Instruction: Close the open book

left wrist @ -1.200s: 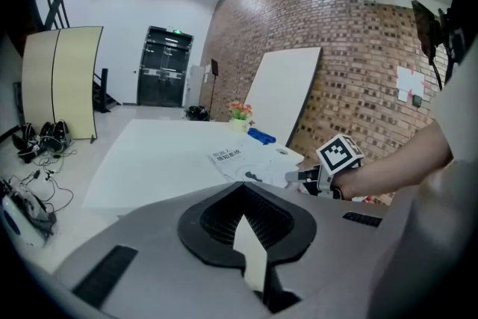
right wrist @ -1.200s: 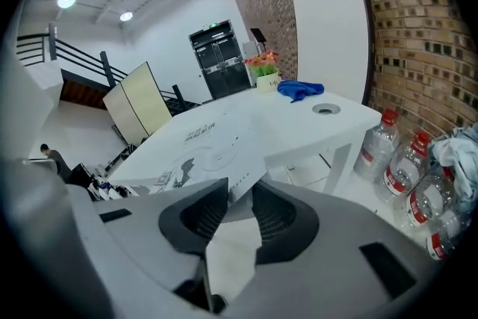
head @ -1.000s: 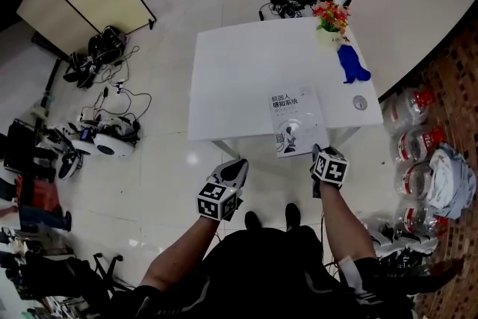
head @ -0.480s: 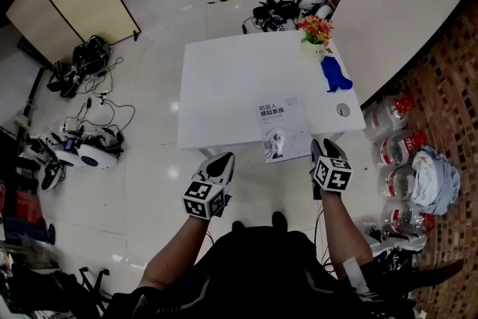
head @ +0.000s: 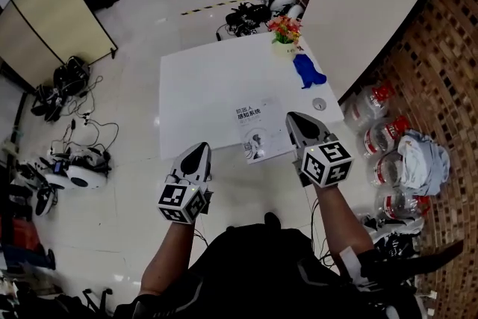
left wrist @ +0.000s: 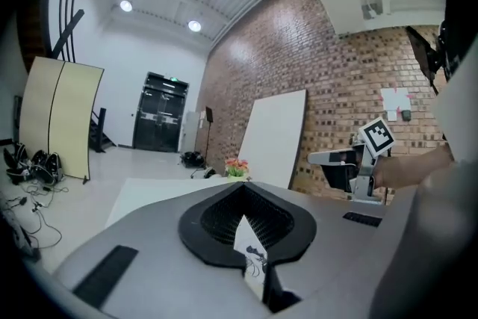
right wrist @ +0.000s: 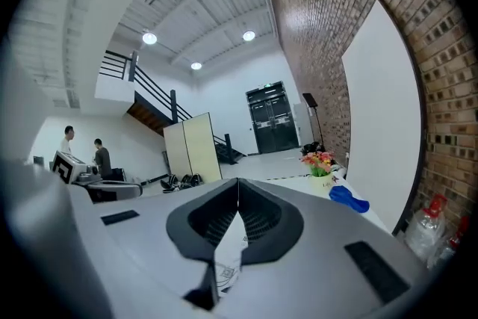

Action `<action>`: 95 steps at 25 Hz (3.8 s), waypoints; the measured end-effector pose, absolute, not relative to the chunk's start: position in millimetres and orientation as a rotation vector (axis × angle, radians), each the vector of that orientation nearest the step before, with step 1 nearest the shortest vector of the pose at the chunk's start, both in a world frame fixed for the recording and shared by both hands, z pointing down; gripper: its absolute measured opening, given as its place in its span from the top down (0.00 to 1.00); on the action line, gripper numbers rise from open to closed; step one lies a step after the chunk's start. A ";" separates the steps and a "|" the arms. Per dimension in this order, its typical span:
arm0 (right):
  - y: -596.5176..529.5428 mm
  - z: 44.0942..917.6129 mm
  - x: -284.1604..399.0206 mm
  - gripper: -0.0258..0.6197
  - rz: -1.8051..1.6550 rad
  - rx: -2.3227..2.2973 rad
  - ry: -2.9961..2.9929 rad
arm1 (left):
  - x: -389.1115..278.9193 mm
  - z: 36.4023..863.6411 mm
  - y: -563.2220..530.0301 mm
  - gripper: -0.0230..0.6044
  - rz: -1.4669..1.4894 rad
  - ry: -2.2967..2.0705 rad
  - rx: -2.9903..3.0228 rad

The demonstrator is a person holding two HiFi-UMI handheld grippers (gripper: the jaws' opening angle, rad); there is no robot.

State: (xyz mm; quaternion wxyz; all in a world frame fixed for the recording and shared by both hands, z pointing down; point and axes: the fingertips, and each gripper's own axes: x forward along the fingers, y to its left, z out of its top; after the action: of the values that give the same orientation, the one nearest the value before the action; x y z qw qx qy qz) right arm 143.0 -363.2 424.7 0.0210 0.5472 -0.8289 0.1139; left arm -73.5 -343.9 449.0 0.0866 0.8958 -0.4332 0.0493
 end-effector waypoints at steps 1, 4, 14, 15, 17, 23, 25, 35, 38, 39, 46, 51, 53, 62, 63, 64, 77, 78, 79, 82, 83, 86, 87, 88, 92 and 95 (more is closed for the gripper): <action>-362.5 421.4 141.0 0.96 0.349 1.679 -2.583 | -74.0 444.4 -343.4 0.97 0.133 -1.300 2.667; -359.7 416.6 138.4 0.96 0.325 1.634 -2.602 | -74.2 432.9 -341.6 0.97 0.090 -1.327 2.652; -348.8 422.6 141.9 0.96 0.292 1.489 -2.632 | -56.7 416.6 -321.1 0.97 0.088 -1.377 2.626; -347.0 426.2 142.6 0.96 0.292 1.470 -2.634 | -53.2 414.5 -315.9 0.97 0.091 -1.380 2.626; -341.4 433.6 145.5 0.96 0.307 1.436 -2.635 | -45.3 410.8 -304.8 0.97 0.111 -1.385 2.637; -317.5 442.5 136.8 0.96 0.301 1.326 -2.656 | -39.5 413.7 -273.7 0.97 0.147 -1.423 2.627; -304.1 440.1 127.4 0.96 0.287 1.313 -2.659 | -43.5 411.9 -257.9 0.97 0.150 -1.429 2.642; -185.1 408.4 38.6 0.96 0.218 1.286 -2.677 | -92.5 386.1 -116.3 0.97 0.160 -1.308 2.804; -141.0 411.2 19.7 0.96 0.252 1.308 -2.680 | -107.7 392.4 -74.6 0.97 0.164 -1.274 2.809; -126.0 411.1 15.0 0.96 0.264 1.314 -2.678 | -110.9 395.0 -61.1 0.97 0.167 -1.260 2.805; -49.8 402.0 9.3 0.96 0.269 1.293 -2.675 | -108.3 391.1 4.0 0.97 0.160 -1.220 2.807; -8.0 397.1 44.4 0.96 0.255 1.288 -2.708 | -72.9 386.4 41.2 0.97 0.179 -1.241 2.842; 7.6 394.1 63.5 0.96 0.250 1.279 -2.730 | -54.3 384.0 53.9 0.97 0.182 -1.272 2.827; 84.7 376.4 127.7 0.96 0.224 1.161 -2.811 | 23.1 373.9 133.4 0.97 0.135 -1.341 2.749; 91.6 374.8 130.2 0.96 0.221 1.159 -2.812 | 26.0 375.1 140.4 0.97 0.141 -1.342 2.743; 98.5 373.5 131.7 0.96 0.217 1.161 -2.811 | 26.9 375.6 147.0 0.97 0.144 -1.344 2.738; 172.4 351.1 96.4 0.96 0.165 1.262 -2.798 | -24.7 364.3 209.9 0.97 0.107 -1.345 2.772; 178.0 350.4 92.5 0.96 0.156 1.259 -2.793 | -28.1 364.5 214.5 0.97 0.099 -1.344 2.770; 182.7 350.0 89.8 0.96 0.149 1.259 -2.789 | -30.5 365.3 218.5 0.97 0.094 -1.343 2.768; 193.0 347.6 83.7 0.96 0.144 1.269 -2.783 | -36.7 364.2 227.9 0.97 0.081 -1.340 2.769; 196.1 346.9 81.3 0.96 0.140 1.268 -2.780 | -38.9 362.7 231.0 0.97 0.074 -1.341 2.772; 201.7 346.3 78.7 0.96 0.138 1.267 -2.773 | -41.9 361.5 237.4 0.97 0.061 -1.346 2.767; 202.7 346.3 79.2 0.96 0.141 1.268 -2.774 | -41.6 361.7 239.1 0.97 0.061 -1.346 2.765; 203.2 346.4 79.9 0.96 0.142 1.269 -2.774 | -40.8 361.7 240.8 0.97 0.063 -1.346 2.767; 203.8 346.5 83.9 0.96 0.142 1.278 -2.772 | -39.3 362.7 245.4 0.97 0.067 -1.349 2.765; 204.8 345.8 83.9 0.96 0.143 1.281 -2.771 | -40.8 362.4 248.5 0.97 0.064 -1.354 2.759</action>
State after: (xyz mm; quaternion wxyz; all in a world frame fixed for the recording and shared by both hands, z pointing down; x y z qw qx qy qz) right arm 83.9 204.8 345.8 0.0429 0.4186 -0.9059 0.0466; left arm -40.8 248.5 362.4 0.0335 0.8970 -0.4403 0.0209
